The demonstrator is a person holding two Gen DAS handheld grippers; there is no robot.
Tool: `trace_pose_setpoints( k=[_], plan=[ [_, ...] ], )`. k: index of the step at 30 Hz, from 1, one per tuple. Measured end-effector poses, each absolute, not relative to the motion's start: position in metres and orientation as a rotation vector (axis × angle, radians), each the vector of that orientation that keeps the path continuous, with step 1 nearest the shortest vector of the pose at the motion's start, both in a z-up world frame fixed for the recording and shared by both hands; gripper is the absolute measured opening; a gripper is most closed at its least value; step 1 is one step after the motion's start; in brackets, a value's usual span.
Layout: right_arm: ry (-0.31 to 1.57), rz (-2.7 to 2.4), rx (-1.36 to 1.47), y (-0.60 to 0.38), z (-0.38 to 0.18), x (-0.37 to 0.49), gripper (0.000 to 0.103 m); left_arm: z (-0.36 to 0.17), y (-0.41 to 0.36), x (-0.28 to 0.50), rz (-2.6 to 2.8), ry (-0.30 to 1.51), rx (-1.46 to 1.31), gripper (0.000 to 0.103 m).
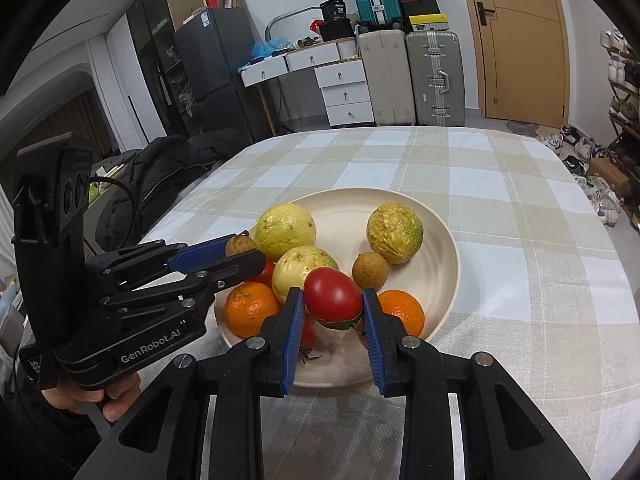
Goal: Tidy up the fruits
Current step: 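Carry the brown fruit and tomato over the plate and open both tools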
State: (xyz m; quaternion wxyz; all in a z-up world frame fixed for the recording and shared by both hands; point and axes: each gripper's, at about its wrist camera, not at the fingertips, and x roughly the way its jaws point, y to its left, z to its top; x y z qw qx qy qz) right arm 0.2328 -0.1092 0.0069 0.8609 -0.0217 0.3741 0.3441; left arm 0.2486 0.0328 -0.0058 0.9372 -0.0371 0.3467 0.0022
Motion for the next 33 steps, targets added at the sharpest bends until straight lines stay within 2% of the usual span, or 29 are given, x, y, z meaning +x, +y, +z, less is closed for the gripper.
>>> trace_pose_setpoints(
  k=[18,20,22,24,26,27,28,29,30,32,33],
  plan=[
    [0.786,0.69,-0.033,-0.115,0.01,0.242,0.032,-0.012,0.032,0.255,0.013,0.732,-0.07,0.023],
    [0.777,0.677,-0.031,-0.12,0.012,0.241,0.038,-0.01,0.032,0.253,0.012,0.727,-0.07,0.024],
    [0.766,0.678,-0.024,-0.125,0.014,0.239,0.043,-0.008,0.033,0.249,0.009,0.716,-0.074,0.03],
    [0.756,0.678,-0.021,-0.129,0.016,0.238,0.049,-0.004,0.035,0.244,0.012,0.699,-0.082,0.044],
    [0.748,0.673,-0.026,-0.131,0.016,0.236,0.058,0.0,0.037,0.237,0.009,0.675,-0.093,0.053],
    [0.746,0.672,-0.027,-0.132,0.016,0.234,0.062,0.003,0.038,0.234,0.006,0.663,-0.1,0.062],
    [0.74,0.673,-0.026,-0.133,0.016,0.233,0.074,0.006,0.039,0.23,0.007,0.653,-0.105,0.067],
    [0.728,0.678,-0.022,-0.135,0.017,0.23,0.085,0.009,0.04,0.224,0.009,0.637,-0.11,0.079],
    [0.715,0.683,-0.016,-0.136,0.017,0.228,0.089,0.012,0.041,0.218,0.01,0.615,-0.115,0.086],
    [0.689,0.69,-0.008,-0.138,0.019,0.223,0.101,0.017,0.044,0.207,0.01,0.584,-0.116,0.09],
    [0.677,0.697,-0.005,-0.139,0.02,0.221,0.103,0.018,0.044,0.203,0.014,0.579,-0.113,0.097]
  ],
)
